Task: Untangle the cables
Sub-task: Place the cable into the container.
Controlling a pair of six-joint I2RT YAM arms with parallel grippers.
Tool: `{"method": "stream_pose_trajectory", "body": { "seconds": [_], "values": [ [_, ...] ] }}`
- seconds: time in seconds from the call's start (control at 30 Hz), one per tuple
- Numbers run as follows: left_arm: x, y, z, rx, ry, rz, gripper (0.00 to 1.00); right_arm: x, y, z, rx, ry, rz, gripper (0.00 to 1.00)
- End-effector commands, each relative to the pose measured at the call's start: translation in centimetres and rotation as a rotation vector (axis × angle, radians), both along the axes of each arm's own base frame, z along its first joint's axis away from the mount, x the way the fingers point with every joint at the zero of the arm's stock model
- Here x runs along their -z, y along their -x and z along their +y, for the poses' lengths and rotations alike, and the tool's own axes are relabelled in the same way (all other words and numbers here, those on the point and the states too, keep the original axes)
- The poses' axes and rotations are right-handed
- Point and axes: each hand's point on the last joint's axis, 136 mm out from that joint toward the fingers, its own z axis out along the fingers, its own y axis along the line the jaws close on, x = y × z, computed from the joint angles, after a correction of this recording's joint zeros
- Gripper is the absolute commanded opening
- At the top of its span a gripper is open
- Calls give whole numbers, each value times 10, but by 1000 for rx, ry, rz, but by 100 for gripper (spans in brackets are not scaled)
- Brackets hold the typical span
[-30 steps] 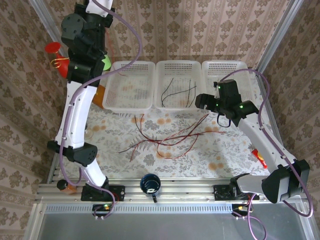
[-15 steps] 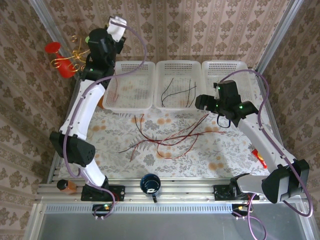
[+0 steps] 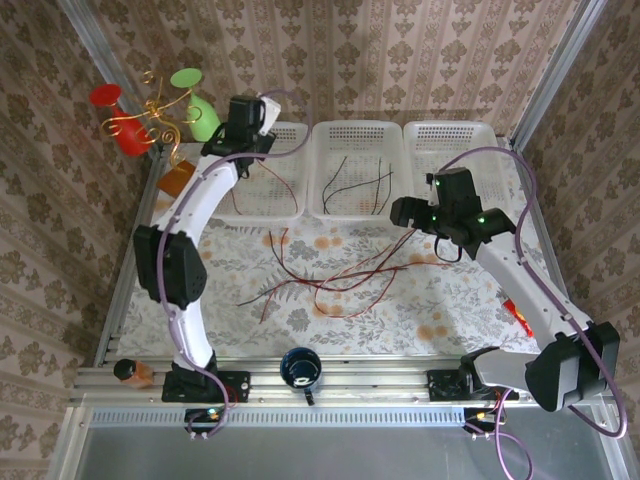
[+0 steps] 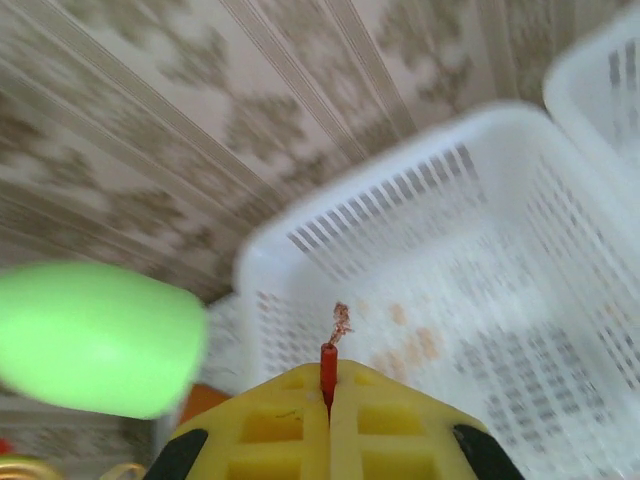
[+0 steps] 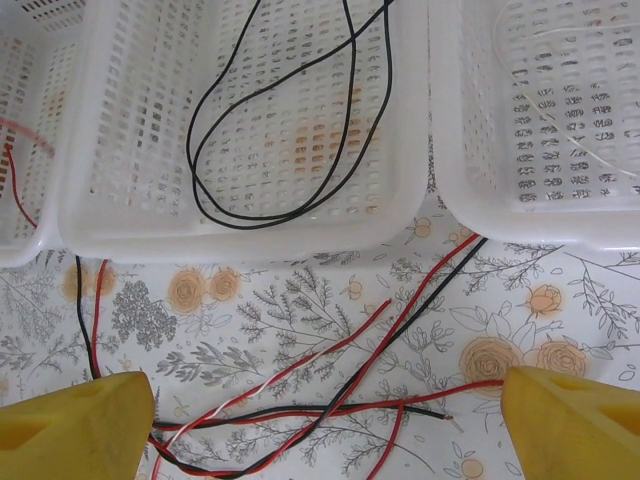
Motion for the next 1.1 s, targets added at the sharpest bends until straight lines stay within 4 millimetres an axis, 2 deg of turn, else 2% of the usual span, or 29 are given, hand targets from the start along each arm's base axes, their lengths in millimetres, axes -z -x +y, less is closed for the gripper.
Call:
{"method": "stream_pose_trajectory", "body": {
  "seconds": [0.0,0.07,0.27,0.37,0.47,0.5,0.53,0.6,0.63,0.77,0.87,1.07],
  "values": [
    [52,14,-2,-28,41,210,0,-2,4,0,1,-19,-10,91],
    [80,13,-3,-42,35,278,0,-2,6,-1,2,-21,-8,91],
    [137,16,-5,-65,21,430,0,1,15,-5,10,-10,-4,91],
    [158,19,-1,-104,39,499,0,4,20,-7,13,-10,1,91],
    [169,20,1,-140,116,530,0,7,23,-7,15,-11,7,91],
    [170,20,2,-150,140,537,1,7,24,-8,15,-11,8,91],
    [171,21,3,-163,163,543,8,7,24,-8,16,-11,8,91],
    [170,20,5,-169,188,555,25,6,24,-8,14,-9,6,91],
    [166,20,6,-172,192,552,36,4,25,-9,17,-7,4,91],
    [136,17,5,-147,222,487,66,4,25,-9,16,-2,2,91],
    [109,17,5,-130,248,432,77,6,27,-10,16,-1,9,91],
    [63,22,16,-148,223,351,92,8,30,-13,24,5,15,91]
  ]
}}
